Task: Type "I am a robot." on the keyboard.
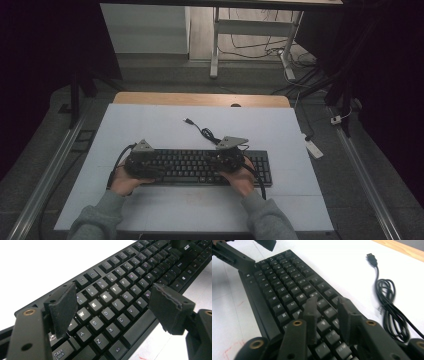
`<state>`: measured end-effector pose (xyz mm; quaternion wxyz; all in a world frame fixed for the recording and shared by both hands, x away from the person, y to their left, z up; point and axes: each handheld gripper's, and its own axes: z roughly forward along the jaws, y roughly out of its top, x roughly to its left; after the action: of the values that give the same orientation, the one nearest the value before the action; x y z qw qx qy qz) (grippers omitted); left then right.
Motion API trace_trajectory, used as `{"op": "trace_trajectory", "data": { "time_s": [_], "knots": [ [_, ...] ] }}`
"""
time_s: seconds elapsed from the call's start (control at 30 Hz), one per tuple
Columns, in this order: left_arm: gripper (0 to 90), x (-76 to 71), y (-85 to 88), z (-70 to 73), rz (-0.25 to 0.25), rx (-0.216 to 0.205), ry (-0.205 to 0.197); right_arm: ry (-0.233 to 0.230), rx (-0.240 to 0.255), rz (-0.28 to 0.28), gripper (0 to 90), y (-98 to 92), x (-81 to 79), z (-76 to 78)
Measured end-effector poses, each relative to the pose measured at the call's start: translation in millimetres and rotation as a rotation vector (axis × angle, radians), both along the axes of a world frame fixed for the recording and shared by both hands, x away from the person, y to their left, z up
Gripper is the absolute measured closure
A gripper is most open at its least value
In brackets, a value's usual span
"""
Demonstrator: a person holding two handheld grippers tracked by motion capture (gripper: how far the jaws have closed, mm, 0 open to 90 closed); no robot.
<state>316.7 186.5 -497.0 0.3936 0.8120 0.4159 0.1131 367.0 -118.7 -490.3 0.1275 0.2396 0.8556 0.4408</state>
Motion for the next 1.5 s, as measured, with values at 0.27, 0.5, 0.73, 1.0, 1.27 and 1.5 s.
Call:
{"op": "trace_trajectory", "data": {
  "time_s": [0.27, 0.5, 0.73, 1.0, 1.27, 1.5],
  "knots": [
    [23.2, 0.1, 1.6, 0.3, 0.006, -0.003, -0.002, -0.01, 0.01, -0.017, 58.8, -13.8, -2.2, 2.2],
    [23.5, -0.1, 3.0, 0.9, 0.011, -0.006, -0.007, -0.015, 0.011, -0.01, 58.2, -14.1, -3.0, 2.5],
    [24.6, -0.1, 3.6, 1.2, 0.022, -0.008, -0.006, -0.015, 0.012, -0.009, 57.9, -14.2, -3.1, 2.7],
    [32.3, -0.2, 3.0, 1.0, 0.008, -0.014, -0.006, -0.01, 0.006, -0.01, 57.3, -13.6, -2.8, 1.7],
    [54.3, -3.6, -6.0, 0.6, -0.046, -0.011, -0.021, -0.01, 0.001, -0.01, 57.1, -13.2, -2.9, 1.4],
    [80.3, -5.8, -22.9, -4.9, -0.104, 0.021, -0.017, -0.009, 0.003, -0.011, 57.1, -13.6, -2.9, 1.7]
  ]
}}
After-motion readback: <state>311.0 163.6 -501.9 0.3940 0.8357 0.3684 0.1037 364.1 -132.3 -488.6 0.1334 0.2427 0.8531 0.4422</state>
